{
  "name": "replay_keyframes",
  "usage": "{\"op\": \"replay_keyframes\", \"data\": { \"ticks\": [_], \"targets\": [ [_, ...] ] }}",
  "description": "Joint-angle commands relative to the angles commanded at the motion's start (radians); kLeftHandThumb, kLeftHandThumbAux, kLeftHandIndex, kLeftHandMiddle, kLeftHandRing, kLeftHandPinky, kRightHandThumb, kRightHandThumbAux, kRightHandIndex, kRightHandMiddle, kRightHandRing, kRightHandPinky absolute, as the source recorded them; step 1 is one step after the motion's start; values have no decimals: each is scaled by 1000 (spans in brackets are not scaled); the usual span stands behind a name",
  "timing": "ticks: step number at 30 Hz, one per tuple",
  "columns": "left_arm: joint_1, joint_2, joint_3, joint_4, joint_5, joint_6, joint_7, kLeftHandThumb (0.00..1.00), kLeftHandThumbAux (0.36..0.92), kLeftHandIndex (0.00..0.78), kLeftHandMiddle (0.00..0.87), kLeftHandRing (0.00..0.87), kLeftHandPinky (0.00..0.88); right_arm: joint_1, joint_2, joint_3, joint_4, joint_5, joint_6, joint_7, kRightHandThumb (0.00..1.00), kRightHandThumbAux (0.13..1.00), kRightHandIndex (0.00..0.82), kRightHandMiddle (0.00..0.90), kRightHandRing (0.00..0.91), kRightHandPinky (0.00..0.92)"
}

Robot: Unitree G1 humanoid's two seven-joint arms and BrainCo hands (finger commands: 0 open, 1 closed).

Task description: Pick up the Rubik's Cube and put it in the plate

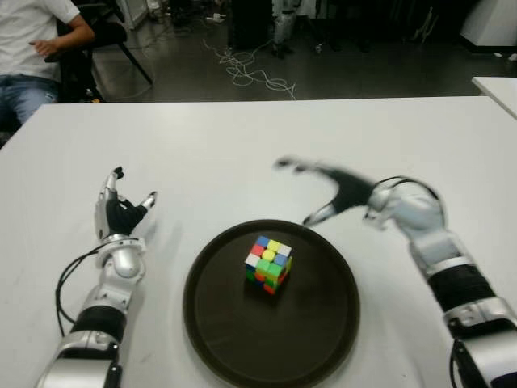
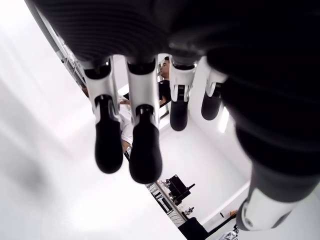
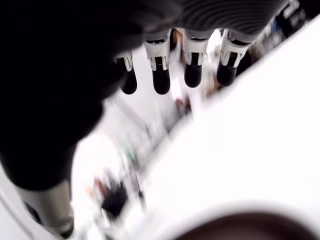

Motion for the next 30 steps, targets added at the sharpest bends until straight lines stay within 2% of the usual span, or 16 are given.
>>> {"op": "replay_keyframes", "data": {
  "ticks": [4,5,8,10,11,14,18,22,26,28,30],
  "targets": [
    [2,2,-1,-2,0,1,-3,0,740,0,472,691,700,11,16,-49,58,10,-65,-63,0,756,0,0,0,0],
    [3,4,-1,-2,0,2,-4,0,739,0,414,622,628,11,22,-55,63,7,-75,-81,0,766,0,0,0,0],
    [7,7,1,0,-2,2,-7,0,740,0,331,517,527,11,48,-76,83,-5,-110,-153,0,786,0,0,0,0],
    [11,10,3,1,-5,-3,-10,0,741,0,263,415,450,27,57,-93,90,-10,-139,-200,0,809,0,0,0,0],
    [16,12,5,-3,-8,-5,-14,1,741,0,251,396,435,46,61,-103,96,-17,-158,-231,0,813,0,0,0,0],
    [27,16,7,-13,-13,-9,-24,1,722,0,172,251,290,75,69,-112,110,-44,-194,-294,0,823,0,0,0,0],
    [42,19,10,-29,-17,-11,-38,0,691,0,125,166,189,95,88,-109,118,-88,-224,-370,0,816,0,0,0,0],
    [65,17,12,-65,-25,-13,-54,0,672,0,83,99,114,111,87,-124,145,-112,-242,-439,0,808,0,0,0,0],
    [170,-14,2,-245,-17,4,-57,16,688,3,72,83,106,98,90,-126,256,-143,-268,-511,0,787,0,0,0,0],
    [250,-42,-12,-366,-6,14,-57,25,707,7,65,70,89,116,105,-121,274,-156,-288,-540,0,786,0,0,0,0],
    [350,-70,-34,-479,9,-1,-57,28,733,8,53,53,61,186,127,-116,233,-161,-311,-564,0,799,0,0,0,0]
  ]
}}
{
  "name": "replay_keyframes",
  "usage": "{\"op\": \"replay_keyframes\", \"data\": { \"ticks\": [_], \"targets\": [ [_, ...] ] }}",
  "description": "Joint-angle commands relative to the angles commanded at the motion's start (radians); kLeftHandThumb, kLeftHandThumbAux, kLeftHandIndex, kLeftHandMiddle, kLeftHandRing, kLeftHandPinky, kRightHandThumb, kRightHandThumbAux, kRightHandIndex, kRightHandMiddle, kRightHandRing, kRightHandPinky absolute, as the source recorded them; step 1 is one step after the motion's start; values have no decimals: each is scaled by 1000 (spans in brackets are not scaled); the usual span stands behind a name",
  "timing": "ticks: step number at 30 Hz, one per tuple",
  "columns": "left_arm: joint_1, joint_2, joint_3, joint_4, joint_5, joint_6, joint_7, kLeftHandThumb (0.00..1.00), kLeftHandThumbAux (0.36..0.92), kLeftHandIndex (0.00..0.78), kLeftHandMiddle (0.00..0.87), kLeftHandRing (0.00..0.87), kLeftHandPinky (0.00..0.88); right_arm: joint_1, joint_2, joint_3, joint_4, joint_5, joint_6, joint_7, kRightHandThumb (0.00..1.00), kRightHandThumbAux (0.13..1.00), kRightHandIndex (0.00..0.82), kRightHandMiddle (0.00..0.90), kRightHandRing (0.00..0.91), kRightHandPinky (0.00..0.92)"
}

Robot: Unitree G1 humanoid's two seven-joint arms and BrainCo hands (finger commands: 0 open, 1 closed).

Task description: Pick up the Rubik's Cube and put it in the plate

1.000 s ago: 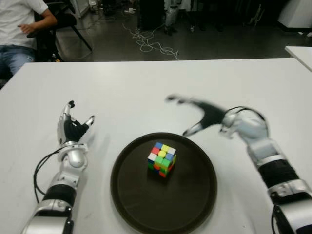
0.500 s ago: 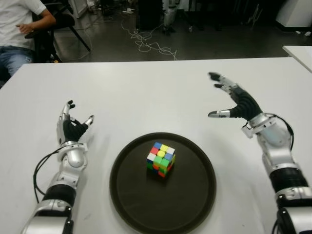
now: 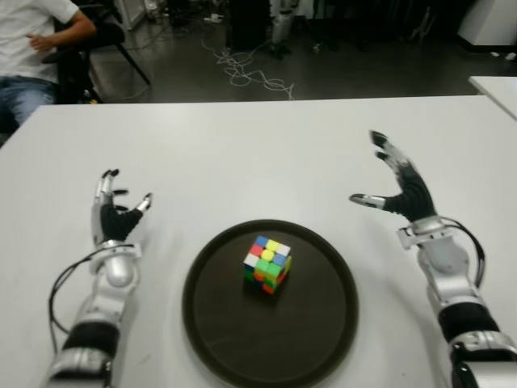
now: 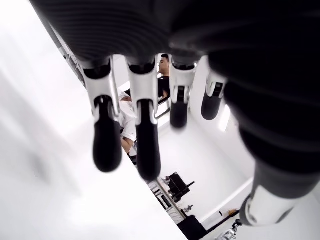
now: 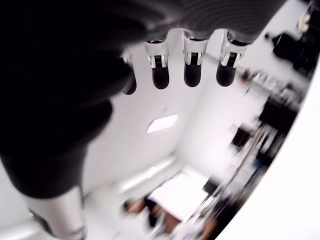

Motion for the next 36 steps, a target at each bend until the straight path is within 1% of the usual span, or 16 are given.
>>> {"op": "replay_keyframes", "data": {
  "ticks": [1,2,5,8,10,14,18,20,24,27,32,36],
  "targets": [
    [31,-6,-9,-33,4,-11,-4,27,738,8,50,50,55,17,10,1,-18,4,5,-5,0,803,0,0,0,0],
    [50,-10,-13,-55,6,-15,-9,19,753,5,43,42,39,26,16,2,-29,7,9,-9,0,803,0,0,0,0],
    [76,-9,-19,-103,5,-17,-40,6,773,1,27,21,14,53,32,7,-70,5,32,-24,0,803,0,0,0,0],
    [96,-8,-17,-141,5,-13,-68,2,775,0,10,6,4,71,38,8,-100,-4,54,-42,0,805,0,0,0,0],
    [97,-8,-14,-146,6,-15,-80,0,769,0,5,3,2,74,39,7,-114,-9,71,-50,0,806,0,0,0,0],
    [64,-3,15,-92,-38,-51,-111,0,752,0,0,0,0,73,54,8,-126,-31,96,-95,0,811,0,0,0,0],
    [63,-11,27,-96,-52,-68,-126,0,733,0,0,0,0,79,58,14,-137,-56,106,-128,0,808,0,0,0,0],
    [63,-13,32,-96,-51,-80,-126,0,712,0,0,0,0,85,57,19,-149,-77,115,-148,0,800,0,0,0,0],
    [62,-15,39,-92,-43,-94,-124,0,703,0,0,0,0,95,54,24,-165,-94,128,-162,0,788,0,0,0,0],
    [58,-13,44,-82,-34,-107,-114,0,703,0,0,0,0,105,55,24,-179,-84,132,-156,0,783,0,0,0,0],
    [45,-14,54,-60,-25,-121,-103,0,746,0,0,0,0,115,61,21,-194,-53,139,-136,0,760,0,0,0,0],
    [38,-19,61,-50,-42,-121,-113,0,754,0,0,0,0,119,67,23,-202,-32,148,-120,0,757,0,0,0,0]
  ]
}}
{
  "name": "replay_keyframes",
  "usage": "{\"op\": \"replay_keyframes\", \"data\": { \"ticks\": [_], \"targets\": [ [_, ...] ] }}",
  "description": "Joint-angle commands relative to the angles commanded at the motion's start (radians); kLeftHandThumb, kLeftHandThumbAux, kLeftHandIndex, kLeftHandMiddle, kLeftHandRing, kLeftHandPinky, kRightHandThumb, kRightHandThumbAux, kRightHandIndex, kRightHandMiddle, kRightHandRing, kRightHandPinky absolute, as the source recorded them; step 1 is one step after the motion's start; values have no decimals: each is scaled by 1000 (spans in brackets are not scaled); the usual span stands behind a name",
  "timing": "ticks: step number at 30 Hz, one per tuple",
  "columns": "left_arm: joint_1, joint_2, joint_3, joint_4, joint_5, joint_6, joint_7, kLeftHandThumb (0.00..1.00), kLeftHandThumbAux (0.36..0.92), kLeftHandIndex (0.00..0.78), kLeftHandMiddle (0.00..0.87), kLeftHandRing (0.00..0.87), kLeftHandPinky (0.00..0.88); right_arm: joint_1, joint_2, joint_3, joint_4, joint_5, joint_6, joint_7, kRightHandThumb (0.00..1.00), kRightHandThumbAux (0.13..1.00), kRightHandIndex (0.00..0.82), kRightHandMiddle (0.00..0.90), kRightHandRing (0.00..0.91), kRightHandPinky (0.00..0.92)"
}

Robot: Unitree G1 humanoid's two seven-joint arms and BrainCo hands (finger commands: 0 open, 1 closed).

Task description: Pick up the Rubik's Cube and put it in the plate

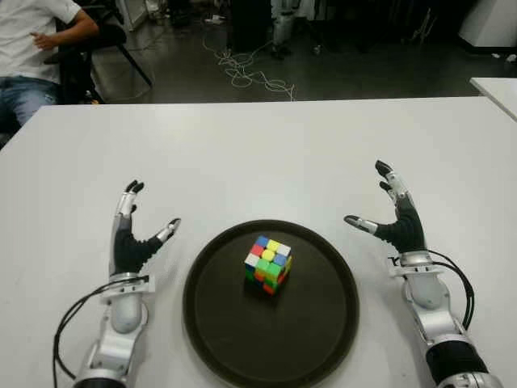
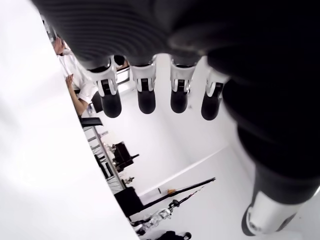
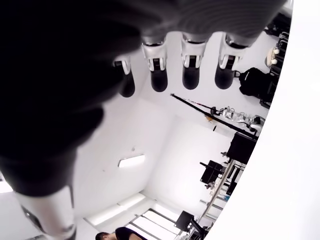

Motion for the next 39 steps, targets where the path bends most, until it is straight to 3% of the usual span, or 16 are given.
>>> {"op": "replay_keyframes", "data": {
  "ticks": [15,26,39],
  "targets": [
    [1,-8,11,-6,-15,9,-26,0,759,0,0,0,0,14,31,-3,2,70,-45,53,0,814,0,0,0,0],
    [-16,-7,13,45,2,-4,1,0,752,0,0,0,0,15,14,6,1,27,-41,47,0,802,0,0,0,0],
    [-20,-3,20,67,-5,-28,1,0,703,0,0,0,0,24,14,4,-5,4,-24,23,0,792,0,0,0,0]
  ]
}}
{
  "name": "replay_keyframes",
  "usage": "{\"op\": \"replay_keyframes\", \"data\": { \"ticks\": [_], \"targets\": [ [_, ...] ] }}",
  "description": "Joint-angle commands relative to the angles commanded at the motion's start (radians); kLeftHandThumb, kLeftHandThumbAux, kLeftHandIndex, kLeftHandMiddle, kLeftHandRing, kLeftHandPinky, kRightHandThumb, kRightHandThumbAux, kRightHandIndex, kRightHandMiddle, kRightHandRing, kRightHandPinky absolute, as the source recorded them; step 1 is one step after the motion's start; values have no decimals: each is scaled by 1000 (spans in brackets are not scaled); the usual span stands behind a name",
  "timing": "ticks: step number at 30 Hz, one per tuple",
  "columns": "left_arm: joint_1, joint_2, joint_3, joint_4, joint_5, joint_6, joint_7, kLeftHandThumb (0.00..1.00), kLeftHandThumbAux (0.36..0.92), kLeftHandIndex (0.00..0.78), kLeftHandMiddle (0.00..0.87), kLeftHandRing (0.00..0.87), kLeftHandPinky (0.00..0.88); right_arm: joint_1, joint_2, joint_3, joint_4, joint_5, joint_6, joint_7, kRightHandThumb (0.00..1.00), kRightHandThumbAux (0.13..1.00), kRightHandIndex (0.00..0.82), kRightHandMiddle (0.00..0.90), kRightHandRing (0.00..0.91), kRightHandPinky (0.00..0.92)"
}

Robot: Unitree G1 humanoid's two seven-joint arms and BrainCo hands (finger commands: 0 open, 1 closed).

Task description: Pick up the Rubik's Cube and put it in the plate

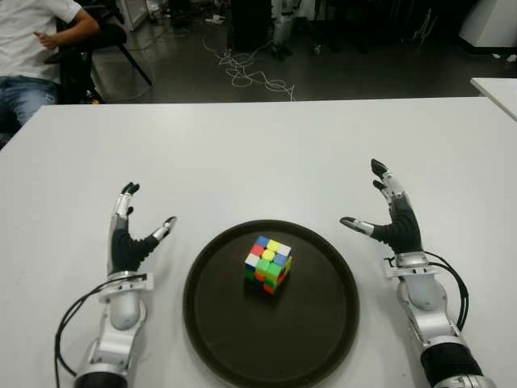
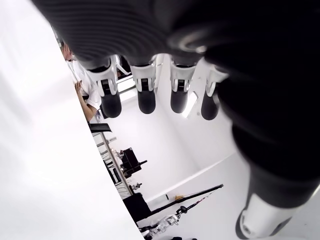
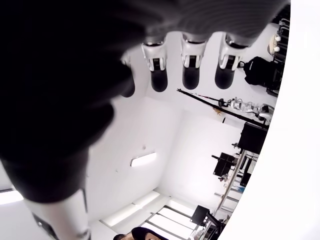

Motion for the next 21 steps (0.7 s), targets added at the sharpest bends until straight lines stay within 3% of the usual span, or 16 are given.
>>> {"op": "replay_keyframes", "data": {
  "ticks": [10,21],
  "targets": [
    [1,-1,16,9,28,-15,58,0,751,0,0,0,0,-3,8,-16,-3,-38,26,-78,0,805,0,0,0,0],
    [-13,-6,23,31,46,-31,109,0,741,0,0,0,0,-2,12,-17,-32,-143,79,-239,0,850,0,0,0,0]
  ]
}}
